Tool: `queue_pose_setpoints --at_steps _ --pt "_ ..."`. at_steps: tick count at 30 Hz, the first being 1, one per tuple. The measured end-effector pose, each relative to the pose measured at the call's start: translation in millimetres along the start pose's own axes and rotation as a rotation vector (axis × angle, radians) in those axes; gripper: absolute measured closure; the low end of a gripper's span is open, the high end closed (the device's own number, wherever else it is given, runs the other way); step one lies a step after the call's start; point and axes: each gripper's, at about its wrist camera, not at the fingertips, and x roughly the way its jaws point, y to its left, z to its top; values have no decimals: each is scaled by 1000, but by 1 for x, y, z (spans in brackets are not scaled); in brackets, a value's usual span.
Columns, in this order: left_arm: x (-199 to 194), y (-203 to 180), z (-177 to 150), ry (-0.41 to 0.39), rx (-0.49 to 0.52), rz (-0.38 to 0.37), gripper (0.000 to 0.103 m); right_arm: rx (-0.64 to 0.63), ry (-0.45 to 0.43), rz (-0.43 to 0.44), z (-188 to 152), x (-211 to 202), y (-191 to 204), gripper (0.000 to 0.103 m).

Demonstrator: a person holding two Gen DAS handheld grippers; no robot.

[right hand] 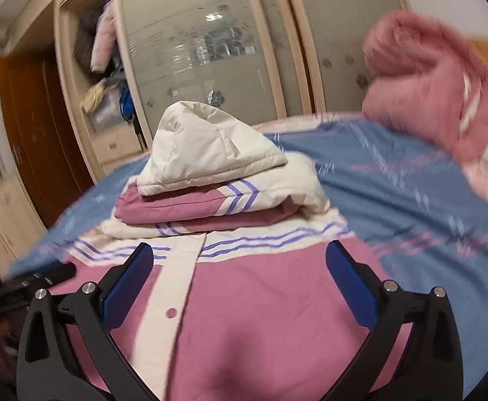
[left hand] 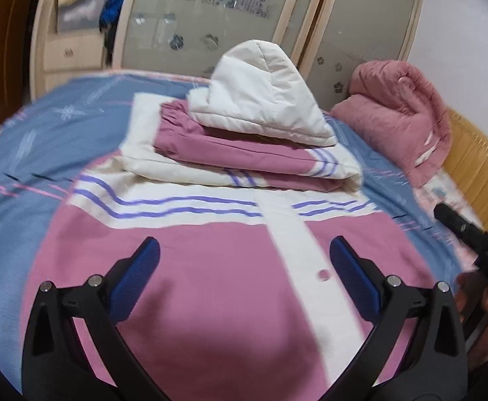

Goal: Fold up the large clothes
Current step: 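Grasp the folded hood with the left tool and press it flatter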

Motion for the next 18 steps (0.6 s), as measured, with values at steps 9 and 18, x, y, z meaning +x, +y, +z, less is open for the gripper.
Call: queue_pose_setpoints --at_steps 9,18 --pt "79 -2 71 0 -207 -213 2 88 5 10 -2 -3 -21 1" --pt "189 27 118 92 -448 -231 9 134 -2 26 5 1 -34 1"
